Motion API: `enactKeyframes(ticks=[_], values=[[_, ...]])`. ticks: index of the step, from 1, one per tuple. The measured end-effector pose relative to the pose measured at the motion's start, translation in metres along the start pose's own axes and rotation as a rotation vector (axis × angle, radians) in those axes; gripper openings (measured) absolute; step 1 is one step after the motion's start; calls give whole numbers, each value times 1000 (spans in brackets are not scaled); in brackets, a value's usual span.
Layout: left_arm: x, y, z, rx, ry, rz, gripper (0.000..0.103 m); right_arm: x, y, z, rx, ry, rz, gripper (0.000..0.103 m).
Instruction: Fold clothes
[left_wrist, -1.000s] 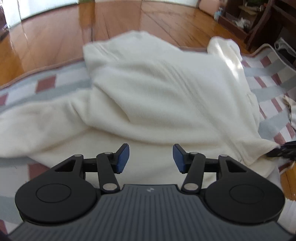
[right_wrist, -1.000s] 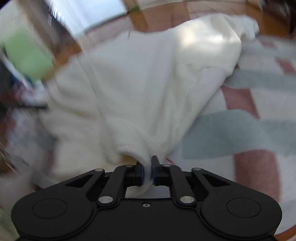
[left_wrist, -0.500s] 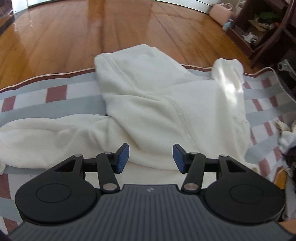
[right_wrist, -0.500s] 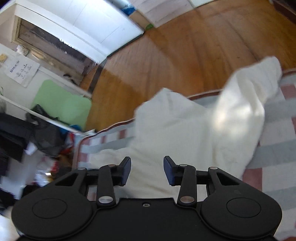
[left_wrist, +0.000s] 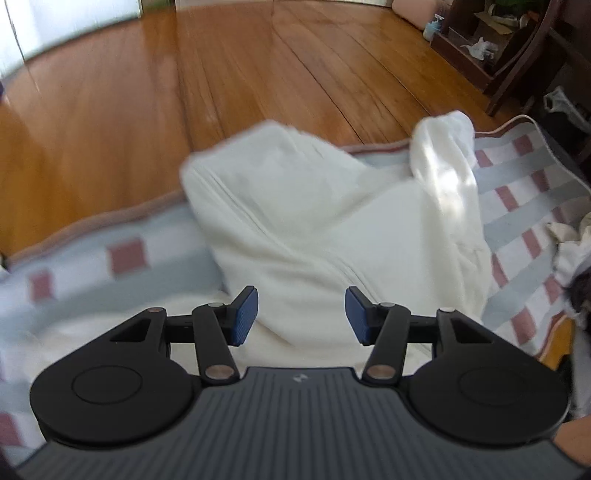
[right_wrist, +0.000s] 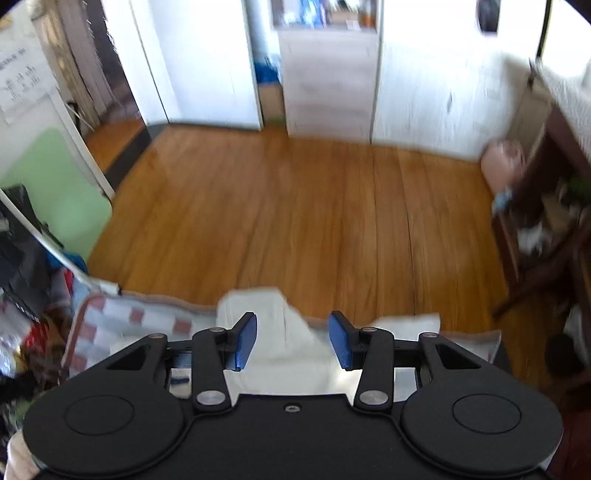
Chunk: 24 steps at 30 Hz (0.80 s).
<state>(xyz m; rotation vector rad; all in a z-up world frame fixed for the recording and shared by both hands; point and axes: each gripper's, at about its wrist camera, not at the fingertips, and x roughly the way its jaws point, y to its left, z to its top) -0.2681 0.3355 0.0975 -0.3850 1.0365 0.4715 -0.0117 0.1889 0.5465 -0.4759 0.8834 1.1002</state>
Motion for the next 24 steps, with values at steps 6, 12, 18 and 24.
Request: enactKeyframes(ticks=[6, 12, 18, 24], values=[[29, 29, 18, -67, -107, 36, 70, 64, 14, 3, -121, -72, 174, 70], [118, 82, 15, -191, -111, -45, 66, 282, 3, -85, -185, -23, 359, 70], [183, 128, 0, -296, -156, -190, 33, 461, 18, -182, -333, -154, 300, 69], [209, 174, -12, -490, -222, -221, 26, 590, 6, -204, -261, 17, 145, 70]])
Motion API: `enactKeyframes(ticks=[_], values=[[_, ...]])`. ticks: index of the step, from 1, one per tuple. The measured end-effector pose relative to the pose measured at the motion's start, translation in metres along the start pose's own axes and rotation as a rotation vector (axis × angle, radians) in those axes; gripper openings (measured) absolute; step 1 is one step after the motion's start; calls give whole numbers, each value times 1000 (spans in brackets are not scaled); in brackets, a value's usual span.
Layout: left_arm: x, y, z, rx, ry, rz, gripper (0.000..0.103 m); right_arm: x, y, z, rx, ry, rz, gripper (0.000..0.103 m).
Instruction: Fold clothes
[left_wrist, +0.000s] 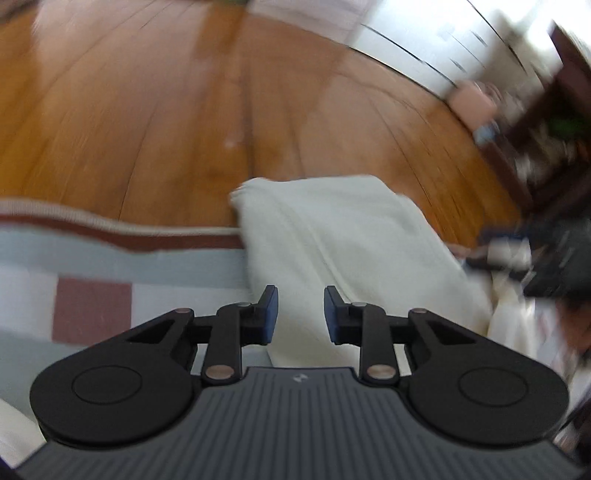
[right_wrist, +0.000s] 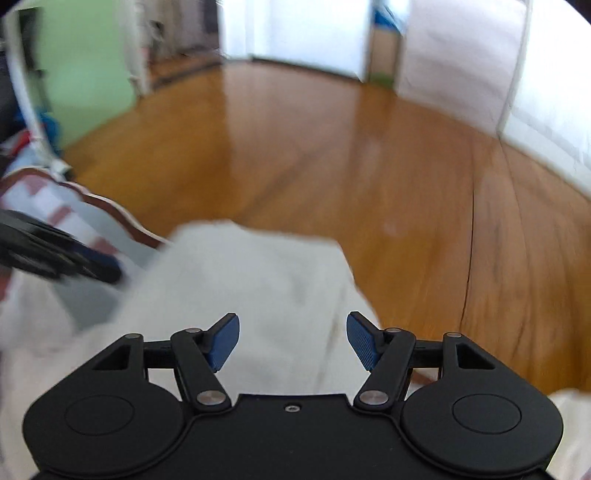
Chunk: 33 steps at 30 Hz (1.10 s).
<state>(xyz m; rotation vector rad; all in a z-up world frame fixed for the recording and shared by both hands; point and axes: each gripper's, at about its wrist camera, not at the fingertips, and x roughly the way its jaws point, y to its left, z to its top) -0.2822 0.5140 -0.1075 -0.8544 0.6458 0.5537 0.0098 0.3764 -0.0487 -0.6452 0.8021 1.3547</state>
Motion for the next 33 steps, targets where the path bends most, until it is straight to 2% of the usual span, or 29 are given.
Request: enactKeyframes(ticks=[2, 3, 5, 6, 7, 8, 9, 11, 13, 14, 15, 16, 17, 18, 20, 21, 22, 24, 26, 28, 30, 33], values=[[4, 11, 2, -130, -4, -14, 26, 29, -13, -13, 88, 105, 23, 69], [6, 12, 2, -157, -3, -19, 26, 33, -15, -19, 116, 110, 27, 69], [7, 12, 1, -201, 0, -28, 26, 27, -9, -30, 115, 52, 26, 66], [8, 9, -1, -190, 6, -16, 26, 20, 0, -33, 46, 14, 21, 64], [10, 4, -4, -170, 16, 2, 27, 13, 10, -36, -33, -18, 14, 52], [12, 0, -7, -149, 26, 19, 28, 10, 17, -38, -94, -20, 9, 28], [15, -2, -10, -139, 40, 38, 28, 11, 21, -39, -118, -1, 19, 21], [18, -4, -17, -157, 65, 43, 29, 11, 20, -37, -86, 12, 21, 4], [18, -12, -23, -174, 78, 34, 30, 7, 14, -38, -22, -2, 25, 4], [16, -17, -25, -160, 80, 34, 35, 5, 10, -39, 17, -11, 39, 4], [14, -23, -27, -120, 81, 40, 43, 0, 7, -42, 50, -16, 56, 4], [13, -33, -29, -45, 84, 59, 63, -8, 4, -45, 82, -14, 80, 4], [13, -43, -31, 35, 87, 80, 71, -15, -1, -50, 131, -12, 111, 2], [13, -52, -33, 116, 77, 113, 71, -21, -7, -56, 188, -9, 144, 2], [19, -53, -28, 97, 88, 126, 71, -27, -15, -67, 274, 0, 203, 2], [22, -52, -26, 83, 94, 131, 71, -23, -15, -71, 276, 19, 198, 2], [25, -52, -23, 69, 101, 137, 71, -20, -13, -78, 250, 41, 155, 2], [33, -39, -15, -42, 113, 109, 72, -16, -9, -92, 180, 72, 73, 2], [43, -27, -8, -117, 121, 122, 72, -10, -7, -100, 162, 110, 94, 2], [49, -26, -1, -91, 120, 133, 72, -9, -5, -105, 160, 168, 117, 3], [50, -33, 3, -11, 106, 153, 72, -15, -1, -111, 135, 245, 139, 6], [56, -34, 8, -1, 129, 155, 81, -24, 6, -113, 102, 297, 213, 7]])
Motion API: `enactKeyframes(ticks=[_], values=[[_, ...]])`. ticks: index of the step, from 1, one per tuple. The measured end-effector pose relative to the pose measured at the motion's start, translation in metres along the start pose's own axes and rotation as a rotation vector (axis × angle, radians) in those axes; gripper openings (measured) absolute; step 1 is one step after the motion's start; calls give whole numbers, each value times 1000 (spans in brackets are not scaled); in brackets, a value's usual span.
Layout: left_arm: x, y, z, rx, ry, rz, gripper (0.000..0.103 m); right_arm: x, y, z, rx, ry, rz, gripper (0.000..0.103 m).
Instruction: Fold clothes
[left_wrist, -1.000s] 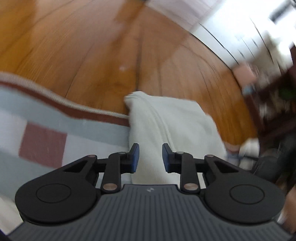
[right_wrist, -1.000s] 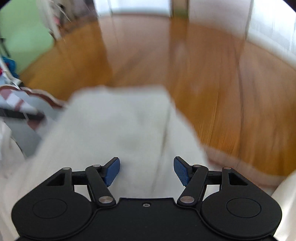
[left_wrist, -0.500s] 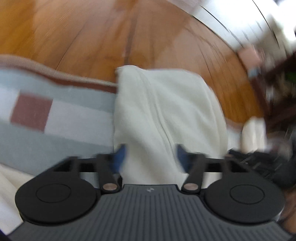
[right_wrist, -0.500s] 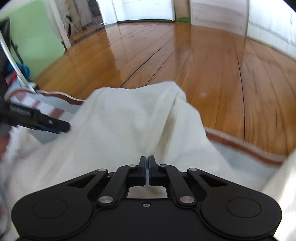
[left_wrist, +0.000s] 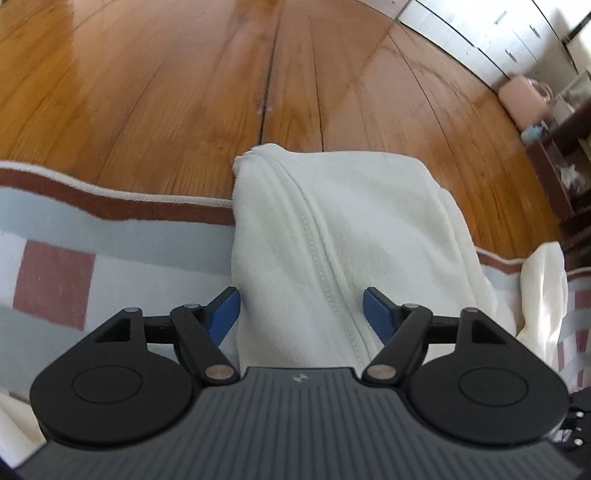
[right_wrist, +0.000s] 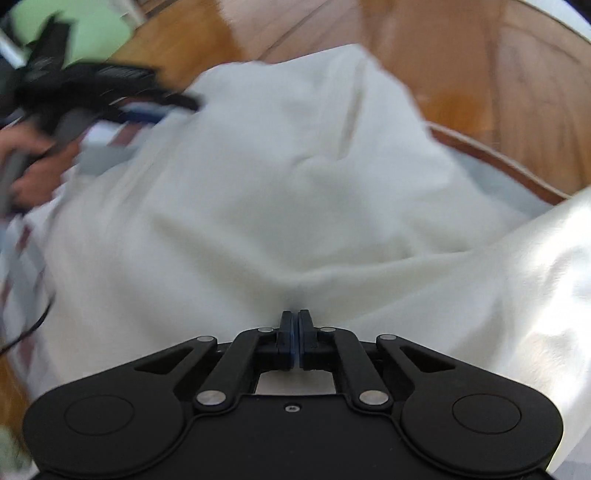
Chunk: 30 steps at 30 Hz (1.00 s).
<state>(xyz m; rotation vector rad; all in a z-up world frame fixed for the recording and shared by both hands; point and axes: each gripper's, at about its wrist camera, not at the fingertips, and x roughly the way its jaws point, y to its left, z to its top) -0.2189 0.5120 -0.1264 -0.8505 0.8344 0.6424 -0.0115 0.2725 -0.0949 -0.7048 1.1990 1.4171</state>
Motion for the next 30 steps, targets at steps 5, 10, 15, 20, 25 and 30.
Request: enactKeyframes(ticks=[5, 10, 15, 20, 25, 30], values=[[17, 12, -2, -106, 65, -76, 83, -25, -10, 0, 17, -12, 10, 40], [-14, -12, -15, -78, -8, -224, 15, -56, -25, 16, 66, -152, -1, 43], [-70, -51, -36, -44, -76, -477, 12, -81, -30, 20, 100, -307, 27, 46], [-95, -123, -98, 193, 10, -605, 12, -104, -37, 21, 139, -404, 76, 49], [-71, -206, -214, 698, 224, -153, 14, -101, -34, 25, 147, -428, 122, 63], [-61, -180, -245, 694, 305, -109, 16, -74, -35, 20, 185, -350, 111, 64]])
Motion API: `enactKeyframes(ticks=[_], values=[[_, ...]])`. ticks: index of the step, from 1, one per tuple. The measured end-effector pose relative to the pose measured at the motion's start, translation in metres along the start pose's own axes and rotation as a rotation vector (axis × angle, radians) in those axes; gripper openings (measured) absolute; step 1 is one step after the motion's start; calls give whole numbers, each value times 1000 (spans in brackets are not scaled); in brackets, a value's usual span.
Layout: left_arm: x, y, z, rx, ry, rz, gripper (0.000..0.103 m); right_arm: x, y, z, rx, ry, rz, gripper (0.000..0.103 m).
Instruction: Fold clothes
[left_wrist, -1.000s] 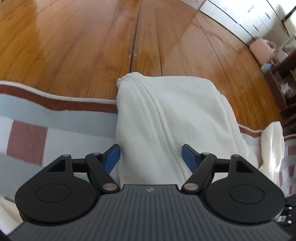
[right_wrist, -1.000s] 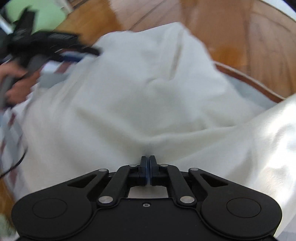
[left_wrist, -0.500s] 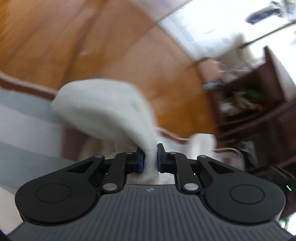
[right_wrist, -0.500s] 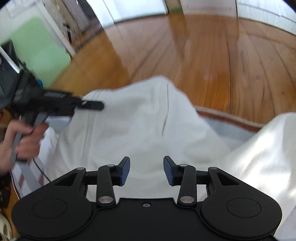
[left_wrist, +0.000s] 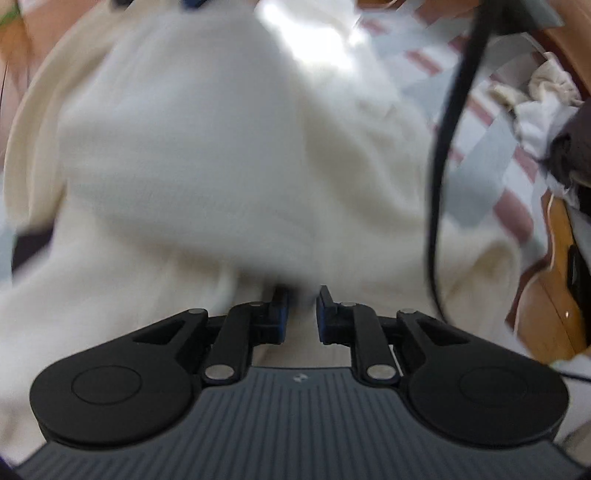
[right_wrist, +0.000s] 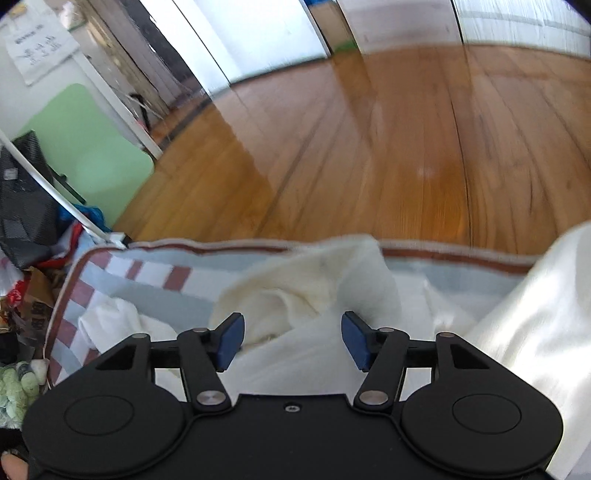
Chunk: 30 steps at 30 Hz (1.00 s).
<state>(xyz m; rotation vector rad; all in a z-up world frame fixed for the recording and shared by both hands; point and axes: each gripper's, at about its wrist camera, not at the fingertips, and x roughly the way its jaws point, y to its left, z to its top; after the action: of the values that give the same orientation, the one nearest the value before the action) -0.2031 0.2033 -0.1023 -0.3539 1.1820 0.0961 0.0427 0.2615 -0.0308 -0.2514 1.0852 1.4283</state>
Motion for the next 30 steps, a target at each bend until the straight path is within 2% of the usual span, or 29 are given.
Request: enactKeyframes(ticks=[3, 4, 6, 7, 8, 11, 13, 14, 15, 17, 18, 20, 22, 25, 27, 28, 30], values=[[-23, 21, -8, -55, -29, -23, 16, 18, -3, -12, -8, 54, -38, 66], [-35, 28, -10, -75, -52, -41, 16, 26, -5, -17, -27, 80, -77, 64], [-60, 43, -12, -119, -118, -68, 20, 39, -8, -28, -90, 121, -165, 42], [-74, 51, -12, -142, -163, -77, 26, 43, -9, -33, -134, 128, -204, 32], [-85, 59, -10, -159, -212, -54, 33, 42, -9, -37, -170, 127, -217, 27], [-111, 82, -3, -181, -319, 50, 39, 26, -6, -48, -307, 157, -257, 22], [-105, 83, 11, -197, -294, 159, 44, 10, -7, -53, -368, 208, -293, 21], [-95, 79, 20, -204, -245, 231, 45, 2, -7, -57, -399, 244, -303, 21], [-84, 72, 28, -180, -209, 257, 45, -6, -8, -62, -427, 280, -307, 21], [-65, 61, 38, -123, -190, 189, 48, -18, -13, -80, -450, 390, -312, 15], [-56, 55, 44, -95, -181, 151, 48, -23, -15, -90, -454, 423, -306, 15], [-36, 53, 53, -163, -160, 72, 50, -33, -18, -108, -465, 467, -284, 15], [-30, 54, 55, -199, -171, 62, 54, -44, -17, -117, -488, 486, -268, 18], [-32, 58, 48, -187, -196, 80, 55, -64, 3, -99, -544, 364, -222, 26], [-30, 62, 47, -201, -204, 96, 55, -67, 22, -96, -646, 313, -225, 40], [-31, 67, 44, -205, -209, 107, 55, -68, 32, -95, -703, 291, -230, 51], [-34, 75, 37, -214, -219, 130, 55, -69, 51, -94, -816, 247, -240, 54]])
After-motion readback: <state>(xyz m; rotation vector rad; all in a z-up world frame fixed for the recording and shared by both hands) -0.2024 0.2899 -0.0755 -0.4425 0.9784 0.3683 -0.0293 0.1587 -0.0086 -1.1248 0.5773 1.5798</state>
